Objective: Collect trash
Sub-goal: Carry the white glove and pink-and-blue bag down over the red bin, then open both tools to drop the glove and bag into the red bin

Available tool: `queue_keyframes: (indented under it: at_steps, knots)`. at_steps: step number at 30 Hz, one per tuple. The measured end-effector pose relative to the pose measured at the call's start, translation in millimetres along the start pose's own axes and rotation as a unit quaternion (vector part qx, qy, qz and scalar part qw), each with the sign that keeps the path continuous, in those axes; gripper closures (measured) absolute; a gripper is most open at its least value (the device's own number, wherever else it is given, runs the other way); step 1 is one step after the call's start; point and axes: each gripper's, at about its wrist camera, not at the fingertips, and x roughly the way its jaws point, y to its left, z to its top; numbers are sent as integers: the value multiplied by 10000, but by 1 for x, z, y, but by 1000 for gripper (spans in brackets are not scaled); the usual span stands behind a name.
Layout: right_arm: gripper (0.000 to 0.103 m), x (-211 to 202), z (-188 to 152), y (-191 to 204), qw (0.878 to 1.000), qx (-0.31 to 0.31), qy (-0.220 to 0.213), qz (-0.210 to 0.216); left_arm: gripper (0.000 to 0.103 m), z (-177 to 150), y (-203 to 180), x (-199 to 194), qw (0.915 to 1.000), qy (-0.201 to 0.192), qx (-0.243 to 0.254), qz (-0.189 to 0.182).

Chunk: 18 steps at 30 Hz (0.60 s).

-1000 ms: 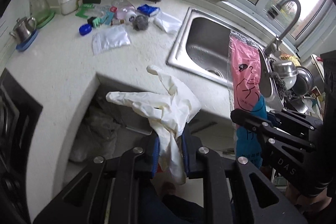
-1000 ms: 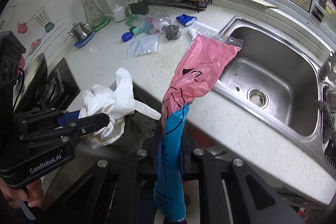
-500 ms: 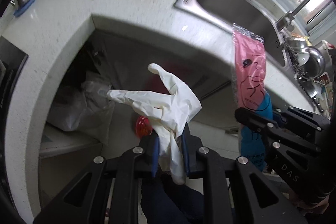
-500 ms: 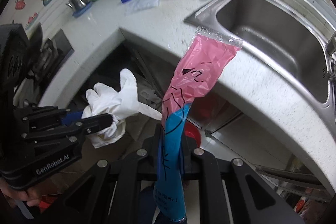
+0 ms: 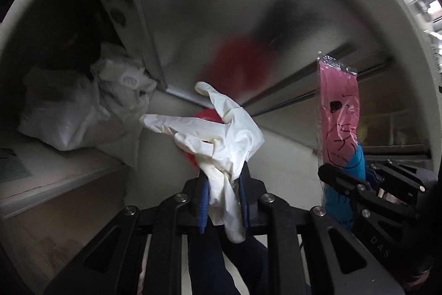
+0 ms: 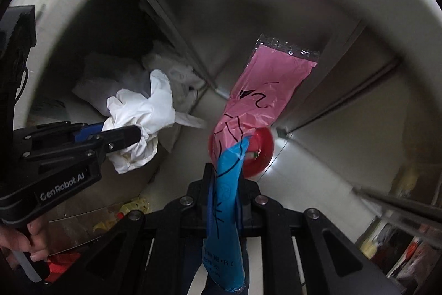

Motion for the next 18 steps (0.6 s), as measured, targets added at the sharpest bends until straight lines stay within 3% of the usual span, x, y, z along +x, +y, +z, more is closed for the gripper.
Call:
queue_keyframes:
  at_steps: [8,18]
  knots:
    - [92,119,0,-21,9981,286,534,-75,87,4,31,119,9992,354,-142,140]
    - [92,265,-4,-60,9960,490,738,-127,87,4,51,272,9974,701,161,102]
